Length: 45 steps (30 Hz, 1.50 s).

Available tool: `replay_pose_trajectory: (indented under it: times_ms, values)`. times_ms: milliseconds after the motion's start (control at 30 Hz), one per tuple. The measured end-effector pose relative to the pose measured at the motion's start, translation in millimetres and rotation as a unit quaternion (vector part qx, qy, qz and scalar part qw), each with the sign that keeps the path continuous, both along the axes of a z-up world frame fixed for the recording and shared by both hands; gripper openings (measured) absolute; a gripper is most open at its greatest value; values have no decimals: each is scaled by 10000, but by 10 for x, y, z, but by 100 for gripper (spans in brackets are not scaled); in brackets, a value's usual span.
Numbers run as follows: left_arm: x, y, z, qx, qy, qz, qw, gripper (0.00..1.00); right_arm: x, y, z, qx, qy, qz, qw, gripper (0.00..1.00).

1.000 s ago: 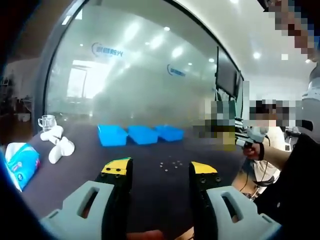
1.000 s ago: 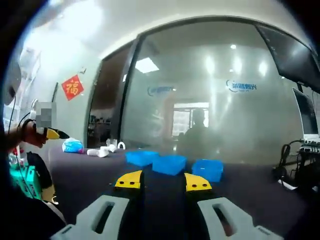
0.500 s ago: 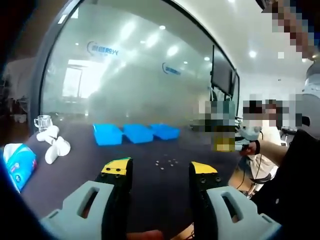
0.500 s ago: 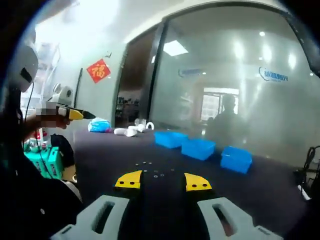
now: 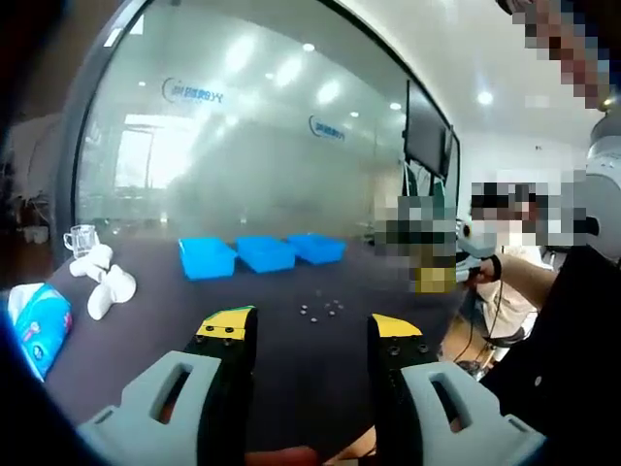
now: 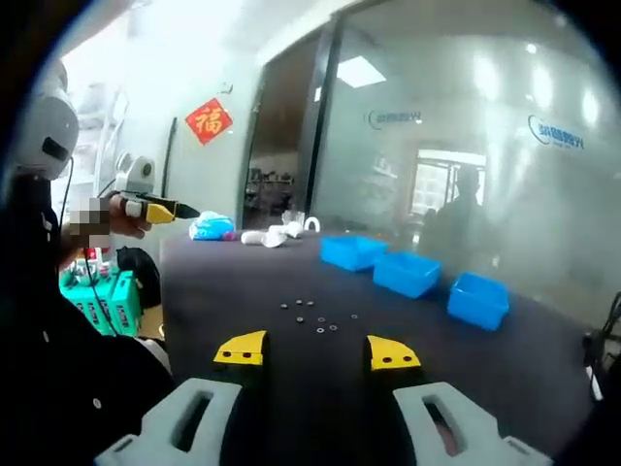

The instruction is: Sort the screws, nuts, and washers into the corresponding bins

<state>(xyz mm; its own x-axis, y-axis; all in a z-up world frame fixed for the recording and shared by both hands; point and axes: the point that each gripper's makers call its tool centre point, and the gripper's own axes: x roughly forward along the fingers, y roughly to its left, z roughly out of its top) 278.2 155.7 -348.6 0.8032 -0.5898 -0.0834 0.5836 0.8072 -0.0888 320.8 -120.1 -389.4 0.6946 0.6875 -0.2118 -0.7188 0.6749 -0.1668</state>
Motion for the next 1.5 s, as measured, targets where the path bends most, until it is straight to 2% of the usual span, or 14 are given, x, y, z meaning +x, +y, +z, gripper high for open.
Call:
replay_pose_trajectory:
  times_ms: [233, 600, 733, 800, 833, 867, 933, 1033, 1067, 1100, 1333, 1400, 1500]
  values:
    - [12, -35, -11, 181, 33, -95, 9998, 45, 11, -40, 35, -79, -2, -18, 10000, 43]
    - [90, -35, -11, 459, 158, -210, 9986, 45, 41, -141, 64, -145, 72, -68, 9998, 44]
    - [97, -116, -50, 621, 333, -532, 9961, 45, 43, -164, 51, -192, 116, -63, 9997, 44]
    - [127, -155, -54, 580, 468, -667, 9950, 45, 37, -170, 45, -221, 136, -40, 9997, 44]
    - [154, -161, -82, 613, 589, -684, 9940, 45, 31, -170, 40, -245, 141, -26, 9996, 44]
    - [191, -157, -130, 873, 652, -727, 9914, 45, 27, -172, 37, -252, 144, -17, 9996, 44]
    - [231, -187, -165, 1112, 724, -832, 9877, 45, 18, -174, 28, -254, 157, -5, 9996, 44]
    - [304, -259, -161, 1103, 854, -986, 9853, 45, 8, -190, -3, -269, 189, -12, 9995, 44]
    - [321, -279, -176, 1192, 891, -1042, 9834, 45, 6, -194, -11, -270, 203, -14, 9994, 44]
    - [342, -294, -190, 1334, 889, -1085, 9811, 45, 4, -201, -24, -280, 218, -18, 9994, 44]
    - [502, -511, -218, 1672, 935, -1381, 9717, 45, -1, -259, -72, -303, 290, -50, 9991, 44]
    - [565, -578, -206, 1744, 839, -1447, 9704, 45, 5, -275, -81, -315, 303, -59, 9990, 44]
    - [635, -694, -196, 1733, 845, -1598, 9681, 45, 12, -291, -88, -327, 340, -61, 9989, 44]
